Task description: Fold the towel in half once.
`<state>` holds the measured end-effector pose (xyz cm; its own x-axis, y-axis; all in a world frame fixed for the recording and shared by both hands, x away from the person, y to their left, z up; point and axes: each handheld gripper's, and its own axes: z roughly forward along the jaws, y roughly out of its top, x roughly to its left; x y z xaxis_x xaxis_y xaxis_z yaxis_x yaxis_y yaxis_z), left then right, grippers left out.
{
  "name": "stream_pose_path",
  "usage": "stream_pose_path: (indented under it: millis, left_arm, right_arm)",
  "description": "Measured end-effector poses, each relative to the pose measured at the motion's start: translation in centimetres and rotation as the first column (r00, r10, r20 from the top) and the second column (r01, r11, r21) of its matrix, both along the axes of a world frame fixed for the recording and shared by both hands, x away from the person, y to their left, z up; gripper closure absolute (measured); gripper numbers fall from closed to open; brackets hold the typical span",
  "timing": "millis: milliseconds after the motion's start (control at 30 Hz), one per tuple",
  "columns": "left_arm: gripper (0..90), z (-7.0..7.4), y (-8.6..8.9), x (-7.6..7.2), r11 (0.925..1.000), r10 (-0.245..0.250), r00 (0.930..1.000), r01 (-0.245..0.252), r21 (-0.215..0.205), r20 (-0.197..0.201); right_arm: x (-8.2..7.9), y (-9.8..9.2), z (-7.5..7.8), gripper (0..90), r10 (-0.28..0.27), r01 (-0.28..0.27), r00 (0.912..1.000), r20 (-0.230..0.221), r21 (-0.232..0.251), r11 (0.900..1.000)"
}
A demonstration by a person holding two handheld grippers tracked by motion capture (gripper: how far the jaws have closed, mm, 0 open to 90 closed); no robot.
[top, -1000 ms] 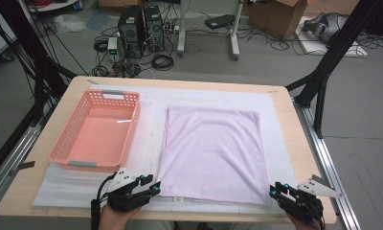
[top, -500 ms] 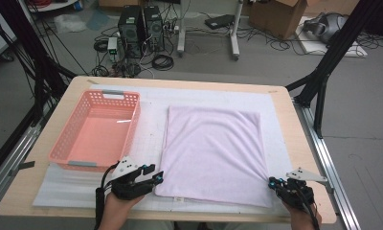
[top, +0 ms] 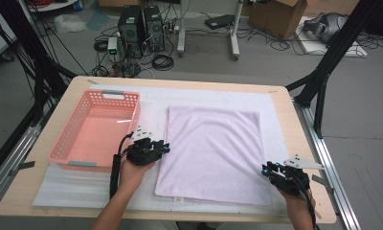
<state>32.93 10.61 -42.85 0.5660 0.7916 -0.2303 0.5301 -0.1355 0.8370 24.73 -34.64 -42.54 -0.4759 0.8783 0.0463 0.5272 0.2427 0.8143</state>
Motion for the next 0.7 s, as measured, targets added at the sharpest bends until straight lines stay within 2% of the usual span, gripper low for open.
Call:
stream_pose_path:
  millis: [67, 133, 167, 200, 300, 400, 467, 500, 567, 633, 700]
  left_arm:
    - [69.2, -0.3, -0.2, 0.8, 0.9999, 0.008, 0.9999, -0.008, 0.01, -0.009]
    - [69.2, -0.7, -0.3, 1.5, 0.9995, 0.032, 0.9995, -0.032, 0.006, 0.004]
    - [69.1, -1.0, -0.4, 2.0, 0.9992, 0.038, 0.9992, -0.038, 0.015, -0.008]
    - [68.9, -1.2, -0.5, 2.5, 0.9985, 0.039, 0.9989, -0.038, 0.04, -0.025]
    - [67.6, -1.8, -1.0, 3.4, 0.9966, 0.044, 0.9986, -0.042, 0.071, -0.031]
    - [67.8, -2.3, -1.4, 3.6, 0.9933, 0.042, 0.9985, -0.038, 0.109, -0.033]
    - [73.4, -2.2, -1.5, 3.5, 0.9917, 0.041, 0.9989, -0.038, 0.123, -0.022]
    - [81.5, -2.2, -1.6, 3.5, 0.9898, 0.039, 0.9991, -0.037, 0.137, -0.013]
    - [85.8, -2.2, -1.7, 3.5, 0.9876, 0.06, 0.9982, -0.058, 0.145, -0.007]
    - [86.3, -2.1, -1.4, 3.5, 0.9845, 0.103, 0.9947, -0.102, 0.143, 0.0]
    - [86.3, -1.8, -0.7, 3.6, 0.9801, 0.155, 0.9879, -0.154, 0.126, 0.0]
  right_arm:
    - [0.3, 0.0, 0.1, 70.2, 0.002, -0.002, 1.0, 0.002, -0.001, 1.0]
    - [0.7, 0.0, 0.1, 70.0, 0.004, -0.004, 1.0, 0.005, 0.002, 1.0]
    - [0.8, 0.0, 0.1, 70.0, 0.004, -0.004, 1.0, 0.005, 0.003, 1.0]
    - [0.9, 0.0, 0.1, 70.0, 0.003, -0.003, 1.0, 0.004, 0.001, 1.0]
    - [1.3, -0.1, 0.0, 69.9, 0.004, -0.004, 1.0, 0.001, 0.003, 1.0]
    - [1.4, -0.1, -0.2, 70.0, 0.002, -0.002, 1.0, -0.003, 0.001, 1.0]
    - [1.3, -0.1, -0.2, 70.0, 0.002, -0.002, 1.0, -0.008, 0.001, 1.0]
    - [1.3, -0.1, -0.2, 70.0, 0.002, -0.002, 1.0, -0.008, 0.0, 1.0]
    - [1.3, -0.1, -0.3, 69.9, -0.001, 0.001, 1.0, -0.007, 0.0, 1.0]
    - [1.4, -0.1, -0.3, 69.9, -0.003, 0.003, 1.0, -0.005, 0.0, 1.0]
    - [1.4, -0.1, -0.3, 69.7, -0.005, 0.005, 1.0, -0.006, 0.0, 1.0]
